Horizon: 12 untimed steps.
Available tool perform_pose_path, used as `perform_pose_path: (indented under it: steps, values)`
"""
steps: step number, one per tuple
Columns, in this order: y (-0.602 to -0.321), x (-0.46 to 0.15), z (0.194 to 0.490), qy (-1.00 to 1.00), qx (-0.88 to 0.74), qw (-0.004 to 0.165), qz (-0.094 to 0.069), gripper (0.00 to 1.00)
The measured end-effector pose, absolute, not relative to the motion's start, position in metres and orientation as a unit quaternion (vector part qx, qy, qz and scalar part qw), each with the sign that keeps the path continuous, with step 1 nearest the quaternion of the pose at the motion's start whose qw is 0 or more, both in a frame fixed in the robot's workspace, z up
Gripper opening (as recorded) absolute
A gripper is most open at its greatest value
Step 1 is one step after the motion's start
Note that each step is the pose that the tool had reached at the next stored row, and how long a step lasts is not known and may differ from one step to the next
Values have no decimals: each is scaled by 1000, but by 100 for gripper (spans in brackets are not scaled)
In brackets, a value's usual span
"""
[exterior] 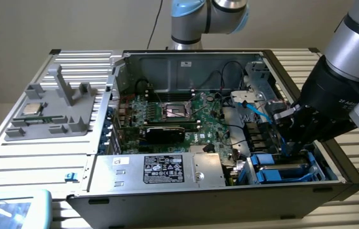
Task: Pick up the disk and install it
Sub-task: 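Insert the second disk wire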
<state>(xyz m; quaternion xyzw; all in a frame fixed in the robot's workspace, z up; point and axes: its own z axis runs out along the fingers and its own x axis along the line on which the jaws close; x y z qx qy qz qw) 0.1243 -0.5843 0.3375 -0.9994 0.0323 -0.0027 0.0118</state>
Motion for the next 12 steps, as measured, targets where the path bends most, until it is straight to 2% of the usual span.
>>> perform_pose_path:
  steps: [12]
  values:
    - [-585,130,340,31,-999,13,-3,11]
